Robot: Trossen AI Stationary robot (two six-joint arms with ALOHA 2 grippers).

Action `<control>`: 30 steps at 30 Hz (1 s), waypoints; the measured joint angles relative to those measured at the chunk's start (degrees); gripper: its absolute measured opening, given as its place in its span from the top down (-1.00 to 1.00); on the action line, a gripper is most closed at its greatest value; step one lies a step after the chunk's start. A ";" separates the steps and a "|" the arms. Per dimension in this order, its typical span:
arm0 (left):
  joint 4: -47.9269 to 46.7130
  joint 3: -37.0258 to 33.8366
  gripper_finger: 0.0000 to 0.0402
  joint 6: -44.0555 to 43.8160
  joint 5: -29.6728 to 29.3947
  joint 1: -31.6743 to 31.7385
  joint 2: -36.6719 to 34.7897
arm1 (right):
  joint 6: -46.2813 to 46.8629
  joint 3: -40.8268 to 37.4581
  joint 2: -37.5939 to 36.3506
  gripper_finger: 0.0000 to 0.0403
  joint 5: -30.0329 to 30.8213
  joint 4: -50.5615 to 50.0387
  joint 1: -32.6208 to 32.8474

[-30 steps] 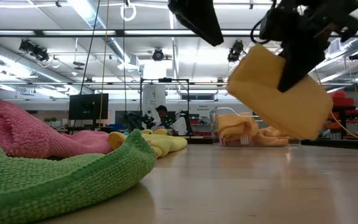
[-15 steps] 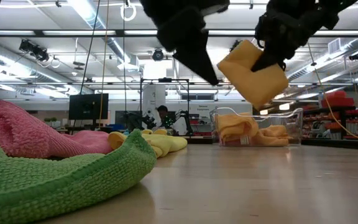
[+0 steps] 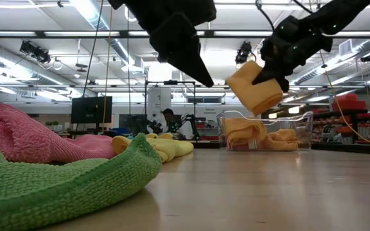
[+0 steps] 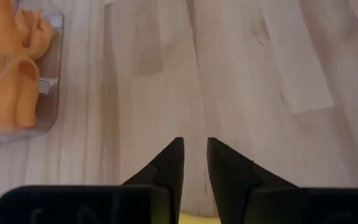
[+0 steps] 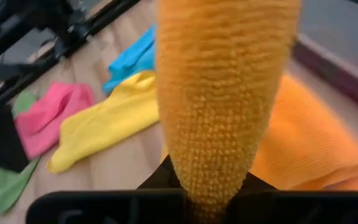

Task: Fold microfiber towels
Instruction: Stack the folded orange microfiber cloth on top of the other folded orange microfiber cloth

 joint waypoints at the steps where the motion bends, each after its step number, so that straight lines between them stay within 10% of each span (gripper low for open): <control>1: 0.81 -0.85 0.63 0.25 0.69 0.44 -0.69 | -0.20 0.79 0.98 0.90 -0.42 0.05 -1.32; 19: 3.18 -9.08 0.70 1.84 4.45 4.71 -10.30 | -4.64 12.39 15.32 0.90 -7.90 -16.18 -21.17; 30: 2.69 -9.08 0.68 1.76 4.44 4.81 -11.38 | -0.82 10.60 22.26 0.90 -9.79 -11.92 -18.50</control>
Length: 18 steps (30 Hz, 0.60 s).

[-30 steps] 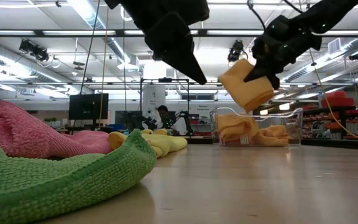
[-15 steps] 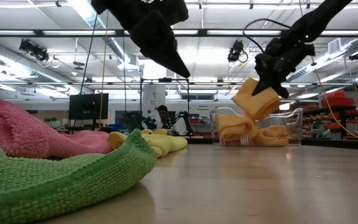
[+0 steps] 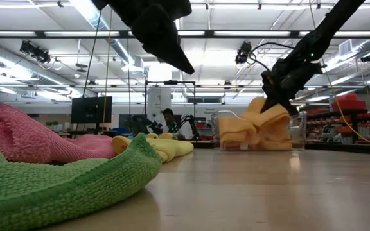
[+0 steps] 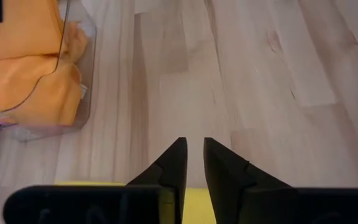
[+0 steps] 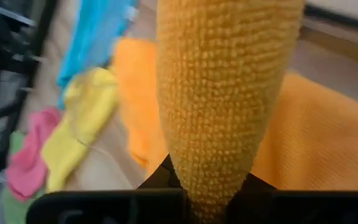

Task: Fold microfiber towels
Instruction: Stack the folded orange microfiber cloth on top of the other folded orange microfiber cloth

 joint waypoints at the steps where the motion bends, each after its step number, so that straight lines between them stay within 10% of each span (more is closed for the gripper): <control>1: -0.24 0.00 0.69 -0.21 0.00 0.00 0.00 | 0.44 -0.02 0.31 0.90 1.41 -0.53 0.10; 11: -1.75 0.00 0.74 -0.35 0.00 -0.02 0.00 | 2.59 0.00 -2.48 0.82 16.69 -6.19 0.67; 18: -1.79 0.00 0.71 0.09 0.00 -0.02 0.00 | 1.56 0.00 -2.25 0.39 23.37 -9.39 3.94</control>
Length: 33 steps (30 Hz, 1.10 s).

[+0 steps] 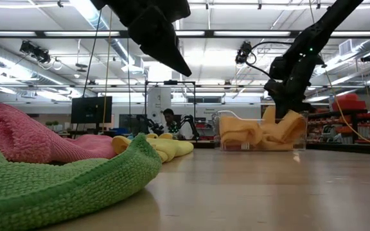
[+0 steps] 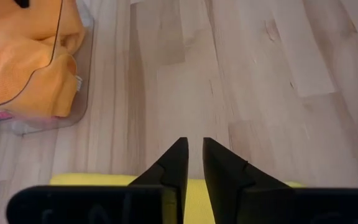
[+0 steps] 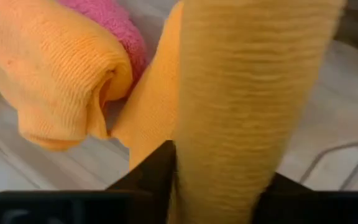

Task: Fold microfiber towels
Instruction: Stack the folded orange microfiber cloth on top of the other folded orange microfiber cloth

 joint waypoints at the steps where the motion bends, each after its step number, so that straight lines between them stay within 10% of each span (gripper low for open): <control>1: 0.02 0.00 0.72 -0.02 0.00 0.00 0.00 | 0.35 0.00 0.00 0.32 0.75 0.09 0.30; 8: -0.94 0.00 0.78 -0.48 0.00 -0.07 0.00 | 0.07 2.97 0.00 -0.01 3.63 -3.51 0.25; 18: -1.11 0.00 0.76 -0.90 0.00 -0.20 0.02 | -1.89 2.23 0.00 0.89 -4.78 -2.88 0.53; 33: -3.56 0.02 0.79 -3.52 0.00 -0.17 0.02 | -0.35 1.90 -9.09 0.90 -28.38 4.76 -3.43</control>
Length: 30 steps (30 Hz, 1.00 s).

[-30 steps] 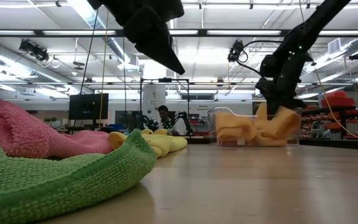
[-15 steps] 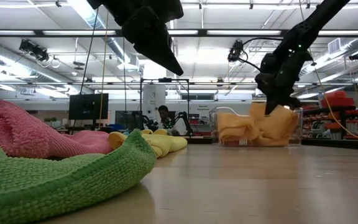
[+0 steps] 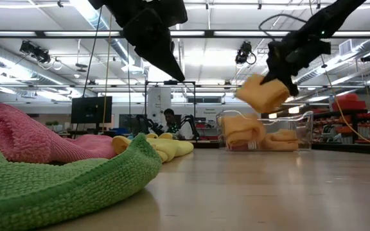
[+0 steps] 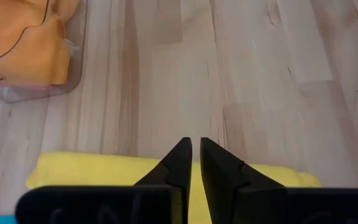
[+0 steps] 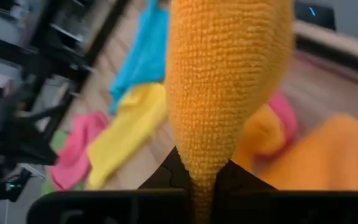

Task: Fold microfiber towels
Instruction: Stack the folded orange microfiber cloth on top of the other folded orange microfiber cloth

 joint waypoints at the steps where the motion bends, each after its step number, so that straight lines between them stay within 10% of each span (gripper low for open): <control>1: -0.01 0.00 0.80 -0.01 0.00 0.02 0.00 | 0.56 0.00 -0.74 0.90 -0.56 0.95 0.00; 17: -0.44 0.00 0.83 -1.55 -0.02 -0.31 0.00 | 15.66 -18.92 -2.56 0.91 -9.91 35.60 -3.60; 30: -0.52 0.01 0.90 -1.60 -0.01 -0.33 0.02 | 17.40 -20.43 -3.68 0.91 -8.78 33.97 -5.77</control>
